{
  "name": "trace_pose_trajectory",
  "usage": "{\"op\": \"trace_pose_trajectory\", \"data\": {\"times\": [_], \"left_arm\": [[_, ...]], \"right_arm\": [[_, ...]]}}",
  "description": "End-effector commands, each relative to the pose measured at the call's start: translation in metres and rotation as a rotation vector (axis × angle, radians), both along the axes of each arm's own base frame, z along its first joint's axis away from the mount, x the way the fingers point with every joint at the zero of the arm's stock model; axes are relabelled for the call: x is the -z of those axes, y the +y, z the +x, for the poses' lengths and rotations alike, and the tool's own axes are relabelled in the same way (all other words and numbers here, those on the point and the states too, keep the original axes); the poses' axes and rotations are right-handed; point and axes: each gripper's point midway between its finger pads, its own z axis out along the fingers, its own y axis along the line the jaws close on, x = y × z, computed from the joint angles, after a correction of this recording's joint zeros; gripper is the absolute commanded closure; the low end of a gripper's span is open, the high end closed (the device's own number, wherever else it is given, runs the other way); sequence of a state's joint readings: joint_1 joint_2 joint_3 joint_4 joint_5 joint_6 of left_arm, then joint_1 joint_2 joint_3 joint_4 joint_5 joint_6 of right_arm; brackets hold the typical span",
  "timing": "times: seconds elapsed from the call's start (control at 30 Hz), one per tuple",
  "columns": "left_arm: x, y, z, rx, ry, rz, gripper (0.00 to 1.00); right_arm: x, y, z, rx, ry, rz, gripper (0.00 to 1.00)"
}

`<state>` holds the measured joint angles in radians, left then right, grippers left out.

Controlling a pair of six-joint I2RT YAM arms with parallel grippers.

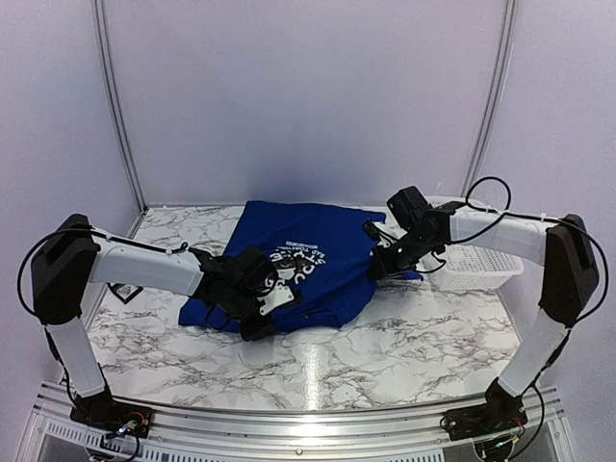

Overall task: Pin the brooch onto the clothing
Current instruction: Smooth out the flattened clothing at the center of the board.

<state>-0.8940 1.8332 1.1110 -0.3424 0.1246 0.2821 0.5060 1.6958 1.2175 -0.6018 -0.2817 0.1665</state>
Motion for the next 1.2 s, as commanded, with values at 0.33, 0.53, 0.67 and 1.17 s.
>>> {"op": "trace_pose_trajectory", "data": {"times": [0.33, 0.53, 0.67, 1.17], "left_arm": [[-0.041, 0.030, 0.067, -0.278, -0.088, -0.113, 1.00], [-0.040, 0.042, 0.092, -0.385, -0.117, -0.116, 1.00], [-0.035, 0.049, 0.095, -0.405, -0.123, -0.100, 1.00], [-0.035, 0.051, 0.091, -0.415, -0.103, -0.114, 1.00]], "right_arm": [[-0.014, 0.028, 0.110, -0.021, -0.051, -0.121, 0.87], [-0.002, 0.019, 0.198, 0.103, -0.189, -0.141, 0.62], [-0.002, -0.018, 0.225, 0.187, -0.261, -0.232, 0.49], [-0.043, 0.020, 0.124, -0.011, -0.456, -0.249, 0.48]]}}
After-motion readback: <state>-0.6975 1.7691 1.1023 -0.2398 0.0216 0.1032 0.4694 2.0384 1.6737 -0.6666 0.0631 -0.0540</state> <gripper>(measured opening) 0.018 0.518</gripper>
